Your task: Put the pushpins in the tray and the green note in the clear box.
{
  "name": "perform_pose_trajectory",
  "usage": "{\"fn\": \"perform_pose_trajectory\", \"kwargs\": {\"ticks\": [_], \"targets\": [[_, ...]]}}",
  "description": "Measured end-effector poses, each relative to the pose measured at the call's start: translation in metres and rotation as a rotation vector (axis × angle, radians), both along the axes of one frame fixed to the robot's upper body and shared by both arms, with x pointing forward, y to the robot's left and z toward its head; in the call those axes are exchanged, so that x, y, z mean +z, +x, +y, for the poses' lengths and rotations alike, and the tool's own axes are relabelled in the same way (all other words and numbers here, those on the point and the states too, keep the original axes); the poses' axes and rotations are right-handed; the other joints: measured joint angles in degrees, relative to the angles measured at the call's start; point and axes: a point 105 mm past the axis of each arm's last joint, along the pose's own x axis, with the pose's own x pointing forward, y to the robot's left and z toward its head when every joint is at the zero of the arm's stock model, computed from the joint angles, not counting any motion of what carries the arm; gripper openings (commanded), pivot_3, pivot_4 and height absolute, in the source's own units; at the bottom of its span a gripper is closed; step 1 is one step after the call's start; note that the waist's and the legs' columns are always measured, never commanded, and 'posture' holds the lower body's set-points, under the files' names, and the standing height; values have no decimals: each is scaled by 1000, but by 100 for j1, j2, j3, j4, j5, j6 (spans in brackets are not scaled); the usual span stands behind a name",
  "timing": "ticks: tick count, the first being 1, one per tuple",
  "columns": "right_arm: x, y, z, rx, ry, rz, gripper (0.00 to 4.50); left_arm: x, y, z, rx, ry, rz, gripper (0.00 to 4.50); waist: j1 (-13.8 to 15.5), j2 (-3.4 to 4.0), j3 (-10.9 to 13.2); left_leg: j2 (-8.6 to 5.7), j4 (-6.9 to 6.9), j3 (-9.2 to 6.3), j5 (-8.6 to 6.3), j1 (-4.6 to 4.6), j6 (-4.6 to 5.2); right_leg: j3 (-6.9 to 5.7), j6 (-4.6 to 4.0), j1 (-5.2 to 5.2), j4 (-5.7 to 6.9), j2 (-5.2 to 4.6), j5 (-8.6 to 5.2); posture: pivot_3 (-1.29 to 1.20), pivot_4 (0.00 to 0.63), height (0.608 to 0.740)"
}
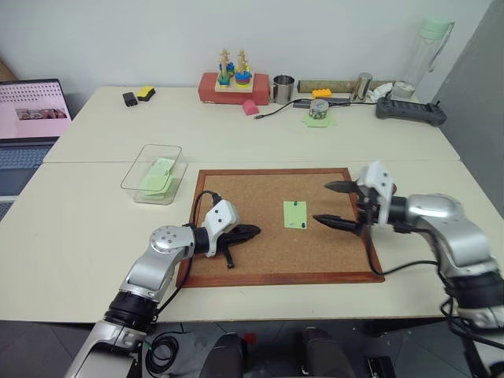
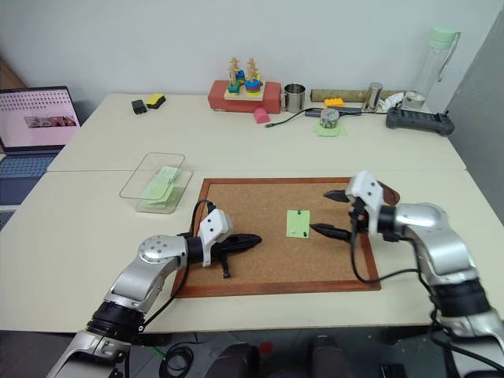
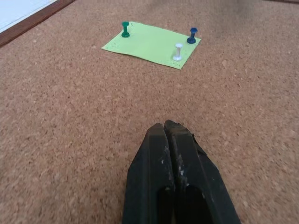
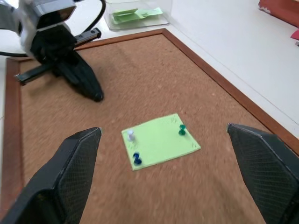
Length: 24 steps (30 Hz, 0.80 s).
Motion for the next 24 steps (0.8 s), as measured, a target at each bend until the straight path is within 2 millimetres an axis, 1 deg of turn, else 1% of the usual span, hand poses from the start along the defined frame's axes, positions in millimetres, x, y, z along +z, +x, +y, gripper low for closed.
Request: {"fn": "perform_pose_trajectory", "kwargs": {"ticks": [1,4,5,8,12,15,16,18,19,20,22,24], "targets": [[-2,7,5,2,-4,-1,4500,0,1,-1,-5,-1,-8,58,6,-2,-1,-1,1,0,0,0,0,0,0,1,-1,0,0,0,150,740],[-7,18,14,6,-23,-12,4500,-1,2,-2,-6,-1,-18,58,17,-2,-1,-3,3,1,0,1,0,1,1,2,0,-2,1,0,150,740],[-13,24,17,4,-38,-14,4500,-1,3,-2,-6,0,-23,58,23,-1,-2,-4,4,-1,0,1,0,0,2,1,1,-2,2,0,150,740],[-24,35,19,-11,-64,-7,4500,-1,4,-2,1,7,-30,58,13,0,-2,-4,4,0,0,3,0,1,1,2,3,-2,3,0,150,740],[-37,41,18,-20,-79,0,4500,0,5,-2,11,9,-35,58,7,0,-2,-3,3,0,0,3,0,1,1,1,4,-1,3,0,150,740],[-41,45,23,-12,-71,-7,4020,-1,5,-1,19,8,-34,0,-9,1,-3,-2,3,-1,0,6,0,2,0,2,8,0,4,0,150,740],[-42,45,25,-7,-71,-14,3741,-1,5,-1,20,8,-34,0,-10,1,-3,-2,3,-1,0,7,0,2,0,2,8,0,4,0,150,740],[-45,46,28,-5,-69,-17,3340,-1,5,-1,20,8,-34,0,-9,1,-3,-2,3,-1,0,6,0,2,0,2,8,0,4,0,150,740],[-46,46,28,-5,-68,-17,3202,-1,5,-1,20,8,-34,0,-9,1,-3,-2,3,-1,0,6,0,2,0,2,8,0,4,0,150,740],[-48,47,27,-8,-68,-15,2920,-1,5,-1,20,8,-34,0,-9,1,-3,-2,3,-1,0,6,0,3,0,1,8,0,4,0,150,740],[-50,47,25,-12,-71,-16,2587,-1,5,0,23,8,-33,0,-11,2,-3,-2,3,-2,0,7,0,3,0,1,9,0,4,0,150,740],[-51,48,24,-14,-72,-15,2014,-1,5,0,26,8,-33,0,-12,2,-3,-1,3,-3,0,8,0,3,-1,1,10,0,4,0,150,740]]}}
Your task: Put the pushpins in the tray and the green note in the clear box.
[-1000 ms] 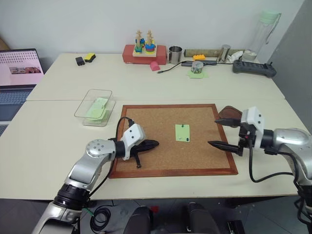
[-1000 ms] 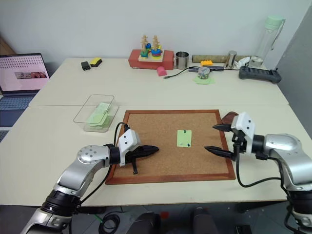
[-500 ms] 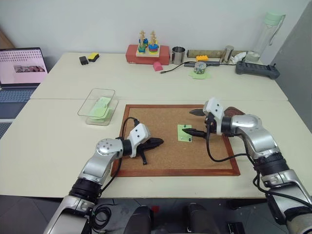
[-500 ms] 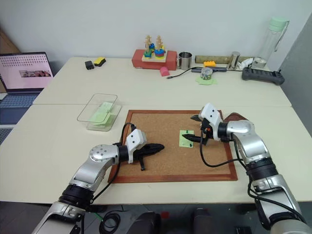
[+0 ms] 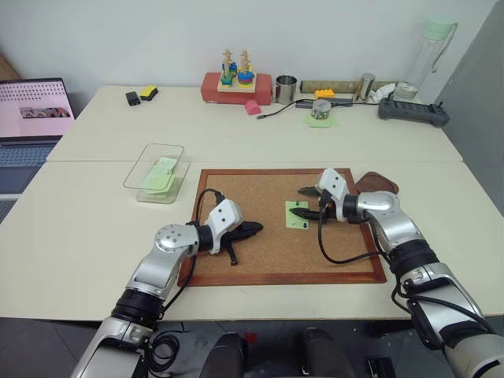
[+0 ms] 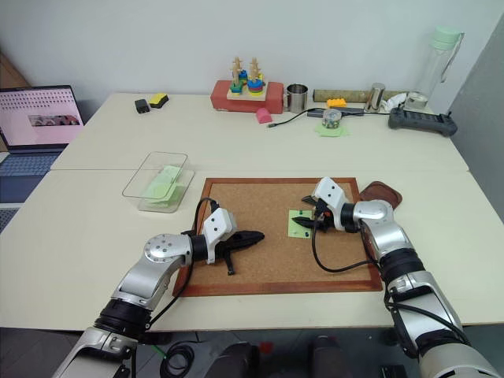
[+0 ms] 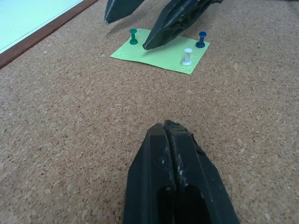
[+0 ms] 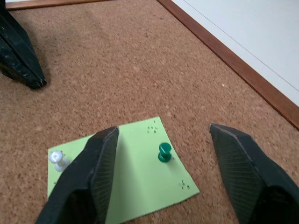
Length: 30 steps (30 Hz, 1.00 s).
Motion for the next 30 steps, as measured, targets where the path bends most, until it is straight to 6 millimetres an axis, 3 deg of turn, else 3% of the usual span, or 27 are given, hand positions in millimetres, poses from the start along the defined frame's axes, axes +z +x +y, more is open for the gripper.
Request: {"fn": "perform_pose_trajectory", "kwargs": {"ticks": [10,21,30], "targets": [[-1,0,3,14,-1,-14,13,0,0,0,3,1,5,0,-2,0,0,0,0,-2,0,0,0,2,0,0,0,0,0,0,150,740],[4,-3,4,27,-3,-13,13,0,-1,0,6,2,2,0,-1,1,0,0,-2,-5,0,-1,0,0,0,-1,0,0,0,0,150,740],[43,-5,3,36,107,-49,13,0,-1,0,12,8,0,0,0,3,-2,0,-1,-7,0,2,0,2,0,1,-1,0,1,0,150,740]]}}
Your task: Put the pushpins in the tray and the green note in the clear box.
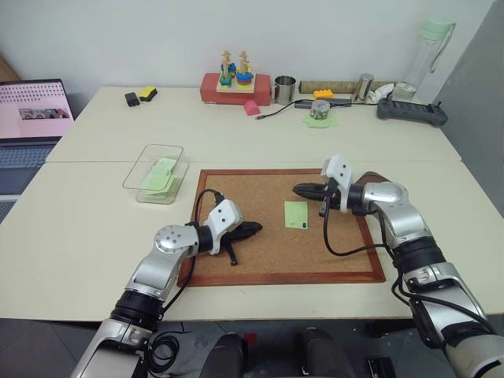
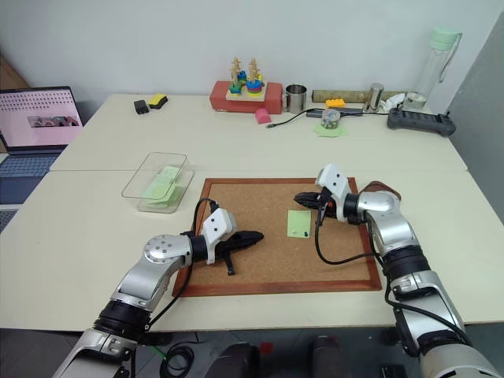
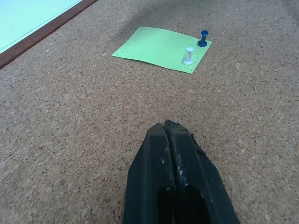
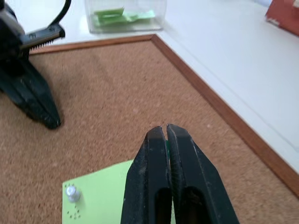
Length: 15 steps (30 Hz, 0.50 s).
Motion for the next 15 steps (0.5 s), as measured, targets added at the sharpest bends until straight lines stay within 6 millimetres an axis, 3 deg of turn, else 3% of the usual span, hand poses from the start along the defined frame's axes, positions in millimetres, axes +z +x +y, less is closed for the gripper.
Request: {"fn": "perform_pose_trajectory", "kwargs": {"ticks": [6,15], "targets": [[7,1,-11,-58,36,25,13,0,0,-1,-1,0,-1,0,3,0,0,-1,0,0,0,-2,0,1,0,0,-1,-1,0,0,150,740],[19,34,-99,-567,-9,-77,13,0,-1,-1,4,-1,-3,0,6,0,0,-1,-3,14,0,-3,0,1,0,0,-3,-1,0,0,150,740]]}}
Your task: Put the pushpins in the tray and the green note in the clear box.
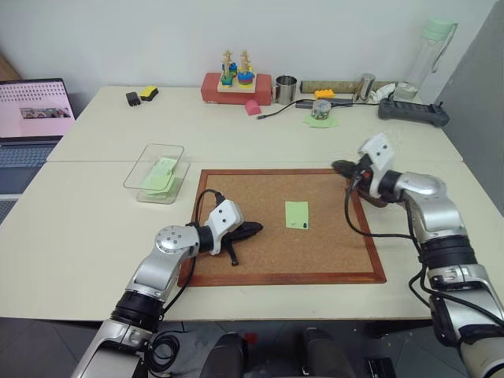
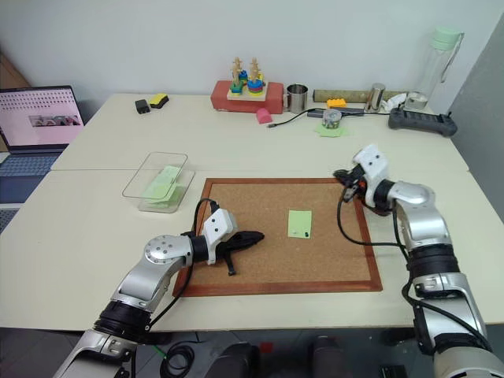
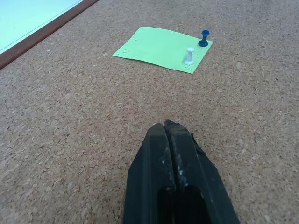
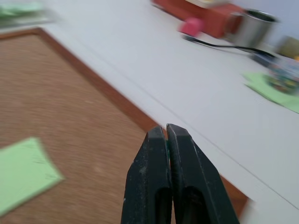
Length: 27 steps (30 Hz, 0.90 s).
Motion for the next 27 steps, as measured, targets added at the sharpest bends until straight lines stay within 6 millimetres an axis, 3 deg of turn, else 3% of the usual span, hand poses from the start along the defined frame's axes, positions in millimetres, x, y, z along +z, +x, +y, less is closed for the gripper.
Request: {"fn": "perform_pose_trajectory", "kwargs": {"ticks": [7,12,13,19,27], "targets": [[-32,0,-47,-269,-6,79,13,0,0,0,-3,1,0,0,-1,1,-1,0,1,2,0,-1,1,2,0,1,0,0,0,0,150,740],[-46,-3,-59,-338,-9,120,13,0,0,1,-3,7,1,0,-3,7,-4,0,2,5,0,1,1,4,0,3,1,0,0,0,150,740],[-45,-3,-60,-348,-7,121,426,0,0,1,-3,7,1,0,-3,7,-4,0,2,4,0,1,1,3,0,3,0,0,0,0,150,740],[-45,-5,-66,-371,24,128,1782,0,0,1,-4,7,0,0,-4,7,-4,0,1,4,0,0,1,2,1,3,-1,1,0,0,150,740],[-30,-8,-65,-353,80,92,3333,0,0,0,-6,8,0,0,-3,8,-4,0,1,3,0,0,1,2,1,3,-1,1,0,0,150,740]]}}
